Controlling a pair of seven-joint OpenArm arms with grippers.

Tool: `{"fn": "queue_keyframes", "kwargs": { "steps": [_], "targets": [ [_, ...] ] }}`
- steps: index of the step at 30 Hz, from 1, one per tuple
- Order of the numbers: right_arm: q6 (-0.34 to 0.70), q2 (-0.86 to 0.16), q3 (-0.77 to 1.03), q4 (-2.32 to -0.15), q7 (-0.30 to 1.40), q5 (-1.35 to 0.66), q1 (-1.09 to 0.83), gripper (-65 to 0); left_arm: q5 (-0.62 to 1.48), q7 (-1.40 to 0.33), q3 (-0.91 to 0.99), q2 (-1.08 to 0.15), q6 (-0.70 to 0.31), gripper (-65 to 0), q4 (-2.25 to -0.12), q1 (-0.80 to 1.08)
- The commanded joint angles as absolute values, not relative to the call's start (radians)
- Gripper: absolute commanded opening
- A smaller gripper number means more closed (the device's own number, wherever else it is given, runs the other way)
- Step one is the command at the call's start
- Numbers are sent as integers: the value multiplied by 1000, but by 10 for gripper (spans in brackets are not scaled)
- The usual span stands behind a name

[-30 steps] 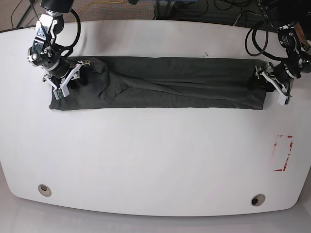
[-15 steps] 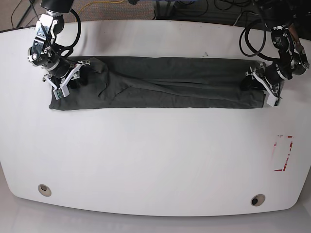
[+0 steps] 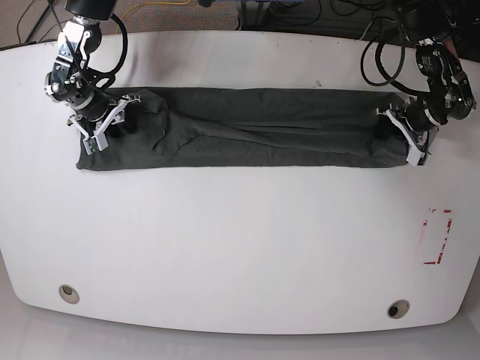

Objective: Layout the t-shirt on the table in an organized manner, then fold the t-shirt properly
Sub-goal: 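Grasp the strip's end with the left gripper and fold it toward the middle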

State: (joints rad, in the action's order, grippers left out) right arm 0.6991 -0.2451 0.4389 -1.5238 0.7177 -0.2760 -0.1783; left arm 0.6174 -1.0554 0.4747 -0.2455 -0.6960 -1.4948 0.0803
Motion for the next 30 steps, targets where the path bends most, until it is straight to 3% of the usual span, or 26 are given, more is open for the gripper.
{"fn": "queue_keyframes", "kwargs": {
  "steps": [1, 10, 18, 30],
  "targets": [
    [698, -249, 441, -1531, 742, -263, -176, -433, 642, -1024, 475, -263, -698, -594, -1589, 90],
    [698, -248, 441, -1531, 742, -263, -176, -433, 642, -1026, 346, -268, -698, -594, -1802, 137],
    [698, -248, 441, -1531, 742, -263, -174, -433, 644, -1023, 186, -260, -665, -594, -1830, 131],
    [698, -246, 441, -1531, 742, -263, -174, -433, 641, -1023, 56, -91, -576, -590, -1808, 81]
  ]
}}
